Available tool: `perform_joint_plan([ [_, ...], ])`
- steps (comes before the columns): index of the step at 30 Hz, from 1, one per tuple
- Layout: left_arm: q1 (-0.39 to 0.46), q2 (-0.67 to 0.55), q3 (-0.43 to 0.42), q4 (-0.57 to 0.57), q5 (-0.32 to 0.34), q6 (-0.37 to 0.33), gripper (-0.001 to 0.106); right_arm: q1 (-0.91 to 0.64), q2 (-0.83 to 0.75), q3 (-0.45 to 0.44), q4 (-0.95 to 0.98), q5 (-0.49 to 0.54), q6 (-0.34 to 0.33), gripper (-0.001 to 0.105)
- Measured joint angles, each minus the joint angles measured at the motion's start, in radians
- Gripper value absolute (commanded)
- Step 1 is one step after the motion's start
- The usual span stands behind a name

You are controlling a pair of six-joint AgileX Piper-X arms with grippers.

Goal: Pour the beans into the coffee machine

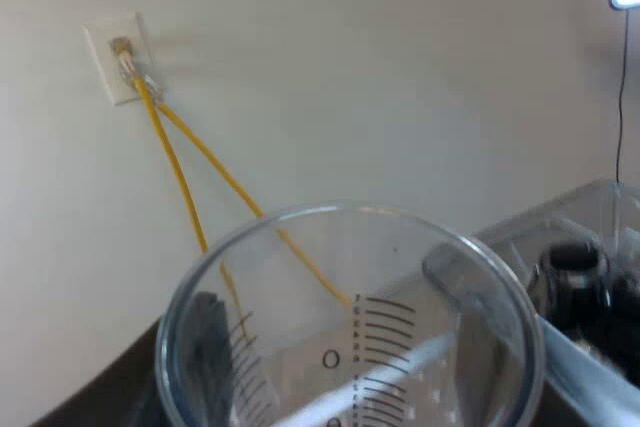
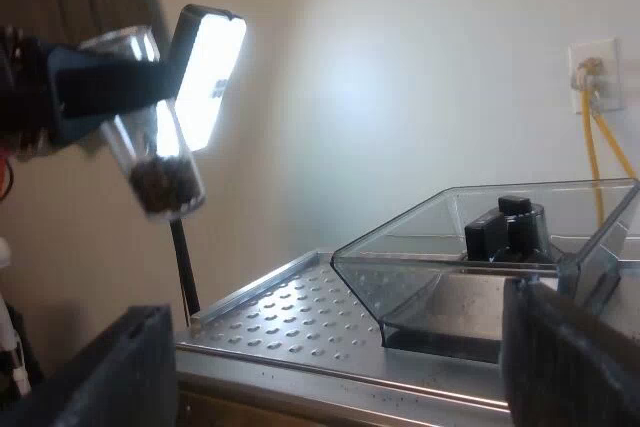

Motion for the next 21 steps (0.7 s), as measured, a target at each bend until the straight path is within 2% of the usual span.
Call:
perform_joint_plan([
  [5,0.0,0.038,-0.077,0.017,0.0,0.0,0.032,0.0,0.0,0.0,0.0,0.0,0.0,0.069],
  [8,0.0,0.084,-0.153,0.097,0.0,0.0,0.032,0.0,0.0,0.0,0.0,0.0,0.0,0.069],
  [14,0.0,0.147,-0.223,0.157,-0.018,0.0,0.032,0.0,0.0,0.0,0.0,0.0,0.0,0.069],
  [21,-0.083,0.242,-0.317,0.176,-0.116,0.0,0.032,0.0,0.0,0.0,0.0,0.0,0.0,0.069],
])
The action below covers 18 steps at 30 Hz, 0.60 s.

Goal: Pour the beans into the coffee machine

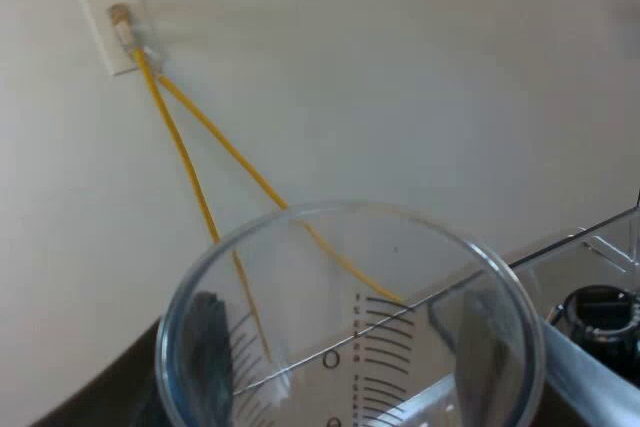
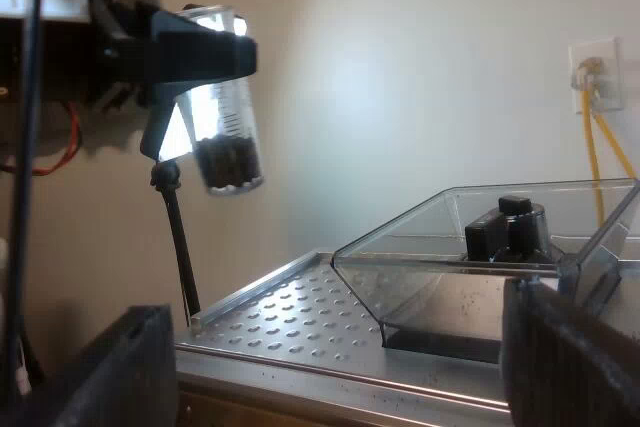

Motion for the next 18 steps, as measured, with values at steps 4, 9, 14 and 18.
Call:
perform_joint_plan([
  [4,-0.042,0.06,-0.054,0.004,-0.048,0.026,0.032,0.0,0.0,0.0,0.0,0.0,0.0,0.069],
  [9,-0.055,0.139,-0.125,0.046,-0.121,0.123,0.032,0.0,0.0,0.0,0.0,0.0,0.0,0.069],
  [14,-0.055,0.205,-0.164,0.068,-0.159,0.232,0.032,0.0,0.0,0.0,0.0,0.0,0.0,0.069],
  [18,-0.063,0.222,-0.167,0.068,-0.179,0.336,0.032,0.0,0.0,0.0,0.0,0.0,0.0,0.069],
])
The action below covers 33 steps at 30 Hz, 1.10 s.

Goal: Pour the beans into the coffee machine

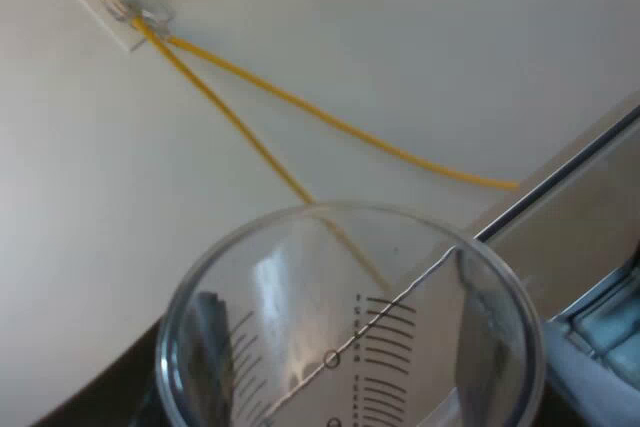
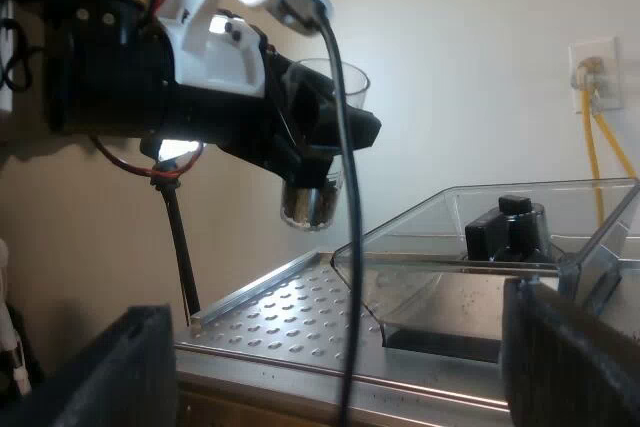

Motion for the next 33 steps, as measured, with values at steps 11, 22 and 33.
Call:
perform_joint_plan([
  [11,-0.055,0.008,-0.002,-0.07,-0.066,0.425,0.032,0.0,0.0,0.0,0.0,0.0,0.0,0.069],
  [22,-0.078,0.039,-0.007,-0.076,-0.092,0.746,0.032,0.0,0.0,0.0,0.004,0.0,0.0,0.069],
  [33,-0.078,0.069,-0.007,-0.083,-0.11,0.926,0.032,0.0,0.0,0.0,0.009,0.0,0.0,0.069],
])
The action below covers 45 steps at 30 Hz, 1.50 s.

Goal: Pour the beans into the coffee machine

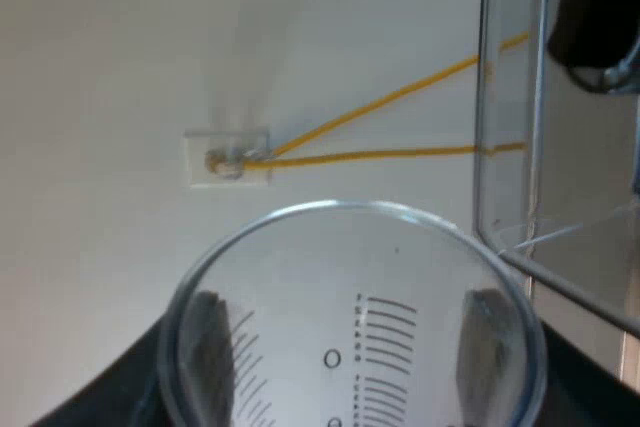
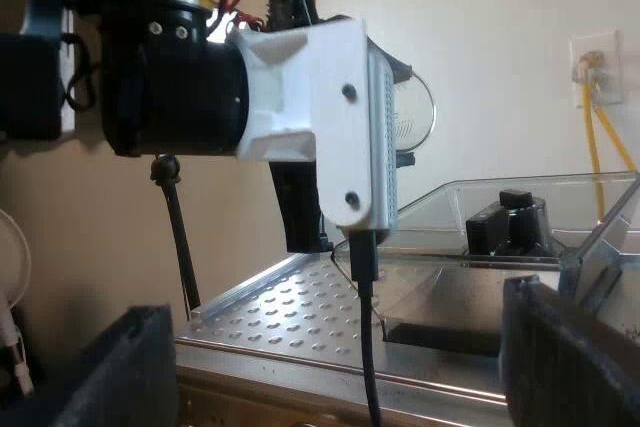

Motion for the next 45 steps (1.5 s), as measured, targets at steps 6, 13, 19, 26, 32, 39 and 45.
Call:
perform_joint_plan([
  [6,0.0,0.02,0.0,0.002,-0.031,0.158,0.032,0.0,0.0,0.0,0.0,0.0,0.0,0.069],
  [13,0.0,0.033,0.0,0.002,-0.036,0.287,0.031,0.0,0.0,0.0,0.0,0.0,0.009,0.069],
  [19,0.0,0.033,0.0,0.002,-0.036,0.357,0.031,0.0,0.0,0.0,0.0,0.0,0.04,0.069],
  [26,0.002,0.033,0.0,-0.001,-0.03,0.465,0.031,0.0,0.0,0.0,0.0,0.0,0.044,0.069],
  [32,-0.001,0.033,0.0,-0.005,-0.027,0.479,0.031,0.0,0.0,0.0,0.0,0.0,0.044,0.069],
  [39,-0.001,0.033,0.0,-0.005,-0.027,0.481,0.031,0.0,0.0,0.0,0.0,0.0,0.044,0.069],
  [45,-0.001,0.033,0.0,-0.005,-0.027,0.481,0.031,0.0,0.0,0.0,0.0,0.0,0.044,0.069],
])
